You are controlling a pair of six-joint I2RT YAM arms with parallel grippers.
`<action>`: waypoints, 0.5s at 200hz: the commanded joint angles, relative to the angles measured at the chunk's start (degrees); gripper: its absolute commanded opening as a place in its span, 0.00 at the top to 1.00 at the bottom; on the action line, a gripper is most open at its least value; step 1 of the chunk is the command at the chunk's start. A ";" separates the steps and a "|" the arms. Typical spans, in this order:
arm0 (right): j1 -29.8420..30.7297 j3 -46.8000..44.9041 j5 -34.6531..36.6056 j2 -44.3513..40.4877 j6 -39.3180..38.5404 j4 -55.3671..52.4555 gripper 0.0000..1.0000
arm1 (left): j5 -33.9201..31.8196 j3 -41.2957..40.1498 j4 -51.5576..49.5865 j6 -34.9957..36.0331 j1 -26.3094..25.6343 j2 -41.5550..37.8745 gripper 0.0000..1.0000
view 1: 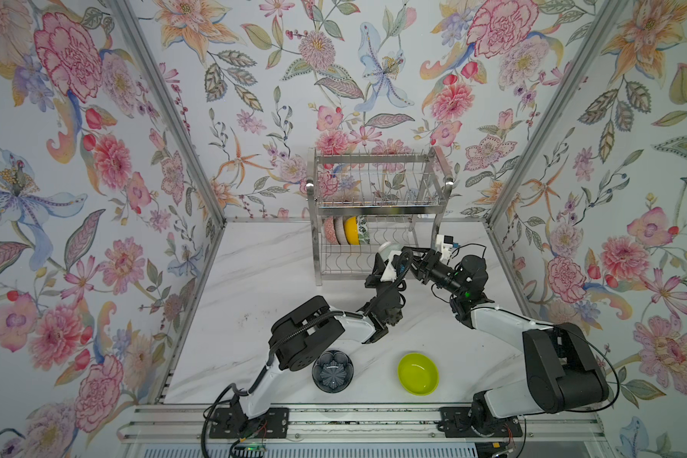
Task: Load bowls into a dish rack
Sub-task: Place the bowl in the dish rack.
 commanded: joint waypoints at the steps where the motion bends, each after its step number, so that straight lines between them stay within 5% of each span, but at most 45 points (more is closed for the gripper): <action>1: -0.51 1.20 -0.59 0.60 0.55 2.35 0.54 | 1.27 2.35 4.42 0.20 -1.08 -0.12 1.00; 57: -1.09 0.77 -0.76 1.40 1.94 3.87 0.55 | 1.08 3.09 5.59 2.35 -2.83 1.48 1.00; 100: -1.87 0.19 -0.38 1.79 2.59 4.44 0.70 | 0.48 3.54 8.37 6.59 -3.89 2.81 1.00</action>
